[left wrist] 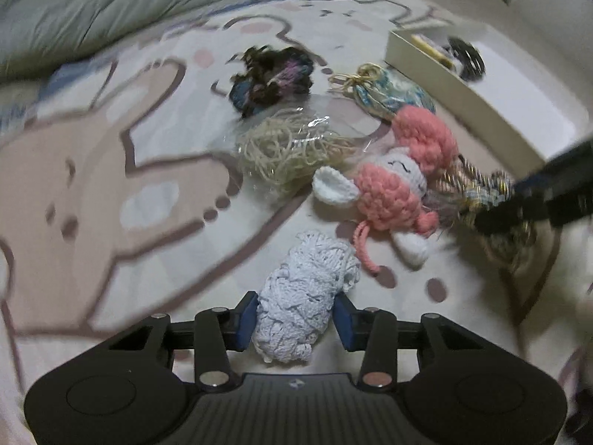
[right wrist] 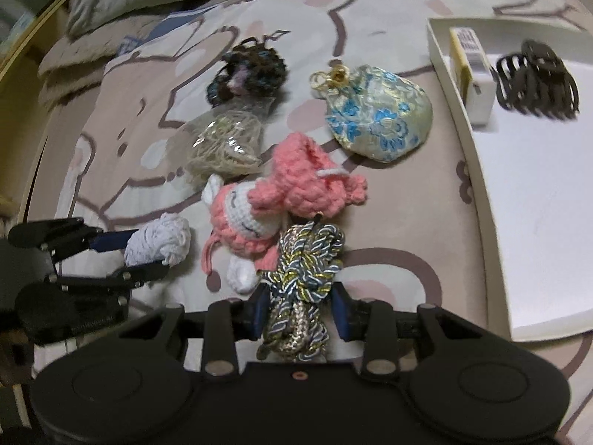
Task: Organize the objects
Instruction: 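Grasp the white knitted pouch with left tool while right tool grasps the braided rope, then lift and carry the knitted pouch and braided rope toward the white box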
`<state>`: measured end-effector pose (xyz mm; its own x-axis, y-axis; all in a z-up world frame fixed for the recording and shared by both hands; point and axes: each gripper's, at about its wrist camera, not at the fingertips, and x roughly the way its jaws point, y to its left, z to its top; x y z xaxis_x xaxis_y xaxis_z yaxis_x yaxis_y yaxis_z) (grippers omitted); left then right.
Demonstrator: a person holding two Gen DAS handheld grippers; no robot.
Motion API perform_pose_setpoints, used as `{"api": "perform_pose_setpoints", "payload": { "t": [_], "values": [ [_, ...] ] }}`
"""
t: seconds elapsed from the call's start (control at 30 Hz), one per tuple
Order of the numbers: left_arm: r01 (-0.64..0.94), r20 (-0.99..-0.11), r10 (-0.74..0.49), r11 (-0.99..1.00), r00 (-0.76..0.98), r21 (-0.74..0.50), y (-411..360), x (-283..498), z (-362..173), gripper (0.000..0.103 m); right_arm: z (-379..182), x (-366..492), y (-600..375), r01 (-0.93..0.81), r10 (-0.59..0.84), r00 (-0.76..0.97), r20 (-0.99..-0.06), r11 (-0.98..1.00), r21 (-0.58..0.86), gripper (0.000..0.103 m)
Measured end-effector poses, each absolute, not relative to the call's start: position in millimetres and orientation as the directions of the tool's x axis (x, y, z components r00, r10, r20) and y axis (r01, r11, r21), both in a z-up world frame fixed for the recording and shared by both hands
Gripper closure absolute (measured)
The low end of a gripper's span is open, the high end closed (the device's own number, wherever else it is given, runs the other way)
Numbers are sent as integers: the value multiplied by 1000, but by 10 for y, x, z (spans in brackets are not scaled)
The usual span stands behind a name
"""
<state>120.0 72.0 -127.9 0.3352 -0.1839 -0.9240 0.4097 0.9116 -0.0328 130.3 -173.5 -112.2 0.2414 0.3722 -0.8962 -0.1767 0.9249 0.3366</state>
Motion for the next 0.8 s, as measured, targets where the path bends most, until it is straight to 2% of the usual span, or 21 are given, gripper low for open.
{"api": "perform_pose_setpoints", "payload": {
  "t": [0.13, 0.4, 0.8],
  "values": [
    [340, -926, -215, 935, 309, -103, 716, 1119, -1263, 57, -1078, 1238, -1733, -270, 371, 235, -899, 913, 306, 67],
    [360, -915, -251, 924, 317, -129, 545, 1048, -1192, 58, -1051, 1134, -1782, -337, 390, 213, -896, 890, 307, 67],
    [230, -810, -297, 951, 505, -205, 458, 1096, -723, 59, -555, 1219, -1979, -363, 397, 419, -817, 898, 249, 67]
  ]
}}
